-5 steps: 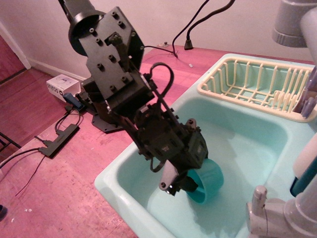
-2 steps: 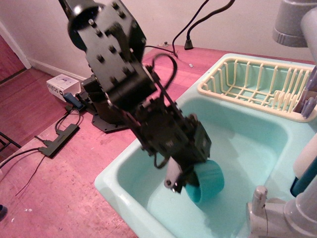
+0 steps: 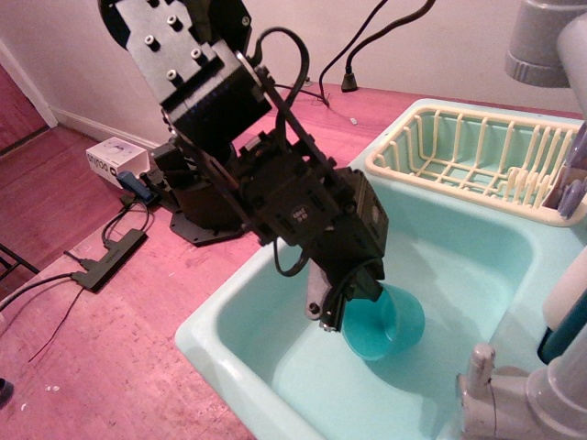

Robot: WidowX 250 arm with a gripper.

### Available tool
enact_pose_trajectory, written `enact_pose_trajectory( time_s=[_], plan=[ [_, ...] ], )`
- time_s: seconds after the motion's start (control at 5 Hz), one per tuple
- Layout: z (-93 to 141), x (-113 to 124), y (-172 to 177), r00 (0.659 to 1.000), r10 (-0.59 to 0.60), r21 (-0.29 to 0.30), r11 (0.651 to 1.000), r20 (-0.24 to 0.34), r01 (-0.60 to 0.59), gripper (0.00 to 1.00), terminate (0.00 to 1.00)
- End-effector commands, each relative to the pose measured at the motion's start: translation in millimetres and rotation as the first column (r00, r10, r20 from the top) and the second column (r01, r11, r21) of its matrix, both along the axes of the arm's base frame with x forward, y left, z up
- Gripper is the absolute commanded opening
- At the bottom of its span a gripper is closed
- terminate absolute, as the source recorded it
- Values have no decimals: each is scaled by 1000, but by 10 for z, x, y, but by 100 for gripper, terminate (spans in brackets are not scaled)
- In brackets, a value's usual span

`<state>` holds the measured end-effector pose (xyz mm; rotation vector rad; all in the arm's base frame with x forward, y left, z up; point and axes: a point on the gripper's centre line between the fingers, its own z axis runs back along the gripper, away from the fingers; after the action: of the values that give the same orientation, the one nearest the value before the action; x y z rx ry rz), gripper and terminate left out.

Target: Flip cup upright

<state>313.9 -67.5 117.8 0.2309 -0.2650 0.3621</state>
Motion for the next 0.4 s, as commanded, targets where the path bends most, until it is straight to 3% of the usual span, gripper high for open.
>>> enact_pose_trajectory(
  time_s=[0.0,0.2],
  plan=[
    [105,45,-10,998,40,-102,994,39,-36,0,0],
    [96,44,-2,998,36,-115,993,54,-30,100,0]
  ],
)
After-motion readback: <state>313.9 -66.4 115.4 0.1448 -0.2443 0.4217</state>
